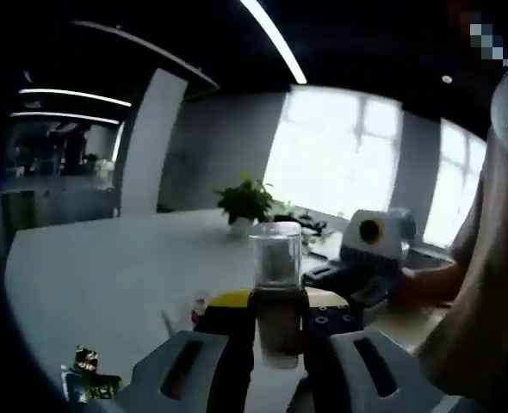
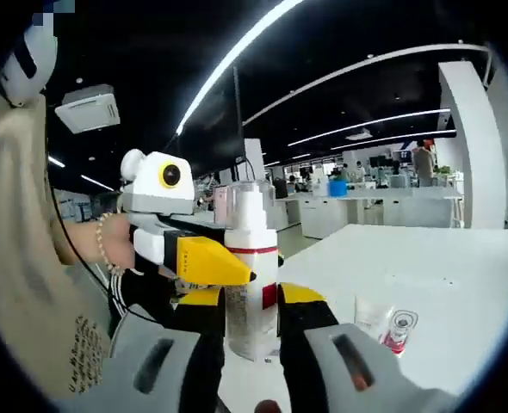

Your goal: Arrange the skincare products in the storage area until every visible bottle or jar stands upright without overlapping.

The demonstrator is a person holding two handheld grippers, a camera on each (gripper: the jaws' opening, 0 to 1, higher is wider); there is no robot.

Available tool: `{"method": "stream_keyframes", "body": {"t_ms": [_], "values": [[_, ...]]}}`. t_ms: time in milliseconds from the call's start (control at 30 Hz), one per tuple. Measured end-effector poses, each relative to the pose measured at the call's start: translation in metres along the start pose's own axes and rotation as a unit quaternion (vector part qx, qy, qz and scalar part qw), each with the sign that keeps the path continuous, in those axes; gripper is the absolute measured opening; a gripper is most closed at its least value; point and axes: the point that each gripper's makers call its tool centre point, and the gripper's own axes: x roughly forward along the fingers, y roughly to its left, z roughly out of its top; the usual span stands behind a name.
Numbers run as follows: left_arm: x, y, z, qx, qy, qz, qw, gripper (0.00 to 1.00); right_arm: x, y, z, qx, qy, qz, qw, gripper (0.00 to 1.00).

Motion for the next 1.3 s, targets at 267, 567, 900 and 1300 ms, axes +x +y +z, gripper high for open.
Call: {"method": "stream_keyframes", "body": {"t_ms": [267, 567, 900, 1300], "values": [[-0.014, -0.023, 0.022, -0.013, -0.034, -0.114, 0.9929, 0.16, -0.003, 0.028, 0.021, 0.029, -0.015, 0.095, 0.995, 0.22], [-0.021, 0.008, 0.036, -0.046, -0.069, -0.064, 0.9945, 0.19, 0.008, 0.01, 0.038, -0.034, -0.029, 0.015, 0.9989, 0.19], [0.0, 0.048, 0.023, -0.104, -0.067, 0.117, 0.9854, 0.19, 0.01, -0.039, 0.026, -0.121, 0.019, -0.183, 0.9754, 0.19], [-0.002, 0.056, 0.0, -0.149, -0.058, 0.185, 0.9698, 0.17, 0.016, -0.043, -0.002, -0.226, 0.08, -0.242, 0.9401, 0.2]]}}
